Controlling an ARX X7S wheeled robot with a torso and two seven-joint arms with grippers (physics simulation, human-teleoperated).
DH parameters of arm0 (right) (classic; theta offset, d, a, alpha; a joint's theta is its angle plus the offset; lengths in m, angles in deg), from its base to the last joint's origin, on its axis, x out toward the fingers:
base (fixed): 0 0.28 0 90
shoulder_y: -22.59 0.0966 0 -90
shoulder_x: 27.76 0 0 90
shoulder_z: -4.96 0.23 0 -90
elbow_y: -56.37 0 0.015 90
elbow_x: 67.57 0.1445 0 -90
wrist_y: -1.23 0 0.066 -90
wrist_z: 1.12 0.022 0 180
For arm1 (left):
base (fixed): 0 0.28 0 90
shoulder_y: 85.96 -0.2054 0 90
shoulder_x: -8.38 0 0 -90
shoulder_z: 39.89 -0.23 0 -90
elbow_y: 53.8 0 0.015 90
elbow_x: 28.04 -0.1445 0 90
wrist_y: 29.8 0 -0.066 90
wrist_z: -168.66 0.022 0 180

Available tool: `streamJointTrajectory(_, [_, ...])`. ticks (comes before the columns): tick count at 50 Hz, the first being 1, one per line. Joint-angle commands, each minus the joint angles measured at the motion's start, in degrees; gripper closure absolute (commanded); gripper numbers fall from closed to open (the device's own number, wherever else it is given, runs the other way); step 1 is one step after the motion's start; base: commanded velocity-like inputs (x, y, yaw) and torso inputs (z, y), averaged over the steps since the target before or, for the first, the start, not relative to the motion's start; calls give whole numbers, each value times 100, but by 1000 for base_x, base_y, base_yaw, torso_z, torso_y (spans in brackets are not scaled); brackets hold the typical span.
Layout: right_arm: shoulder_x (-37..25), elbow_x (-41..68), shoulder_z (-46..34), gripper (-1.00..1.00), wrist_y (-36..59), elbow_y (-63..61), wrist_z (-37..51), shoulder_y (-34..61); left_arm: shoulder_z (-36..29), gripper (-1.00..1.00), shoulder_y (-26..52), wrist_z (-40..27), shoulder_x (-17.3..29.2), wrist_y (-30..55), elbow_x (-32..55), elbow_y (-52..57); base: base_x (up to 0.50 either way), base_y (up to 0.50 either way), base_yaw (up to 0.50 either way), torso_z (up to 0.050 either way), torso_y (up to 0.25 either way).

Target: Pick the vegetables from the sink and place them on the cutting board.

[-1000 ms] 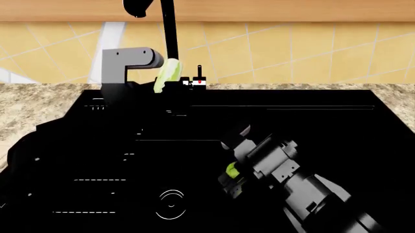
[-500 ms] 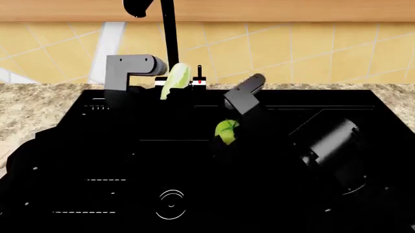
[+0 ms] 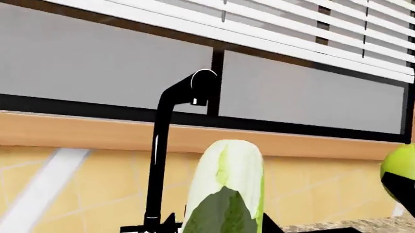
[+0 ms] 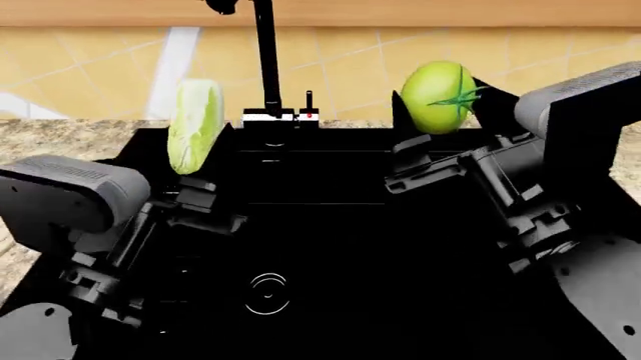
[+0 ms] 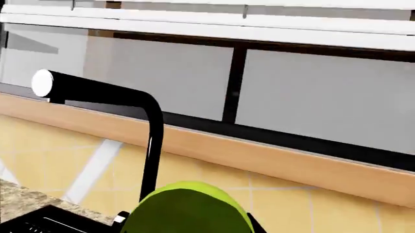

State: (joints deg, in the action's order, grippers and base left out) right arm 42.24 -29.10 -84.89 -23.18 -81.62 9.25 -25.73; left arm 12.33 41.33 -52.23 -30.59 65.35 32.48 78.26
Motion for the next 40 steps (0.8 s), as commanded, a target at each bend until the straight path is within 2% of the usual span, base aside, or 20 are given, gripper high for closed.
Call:
streamJointTrajectory(1, [-16, -379, -104, 100, -629, -1095, 516, -2127, 303, 100, -1015, -609, 583, -659, -1395, 995, -500, -1, 0, 0, 0])
streamJointTrajectory(3, [-104, -160, -54, 100, -635, -1190, 724, -2131, 334, 100, -1050, -718, 641, -632, -1503, 1060, -500, -1, 0, 0, 0])
streamJointTrajectory(7, [-910, 836, -324, 100, -1303, -1194, 1776, -2077, 413, 100, -1127, -843, 703, -704, -1579, 1086, -500, -1, 0, 0, 0])
streamJointTrajectory(10, [-1184, 1071, -476, 100, -1582, -1182, 2077, -2054, 433, 100, -1142, -879, 687, -733, -1575, 1056, -500, -1, 0, 0, 0])
streamJointTrajectory(26, [-1477, 1237, -754, 100, -2054, -1123, 2305, -2035, 523, 100, -1154, -978, 707, -816, -1384, 990, -500, -1, 0, 0, 0])
streamJointTrajectory(31, [-1528, 1318, -684, 100, -2255, -1117, 2309, -2103, 541, 100, -1164, -996, 727, -828, -1362, 989, 0, 0, 0, 0, 0])
streamJointTrajectory(40, [-1786, 1198, -976, 100, -2463, -1174, 2568, -2041, 624, 100, -1205, -1075, 783, -905, -1272, 930, -1, 500, 0, 0, 0])
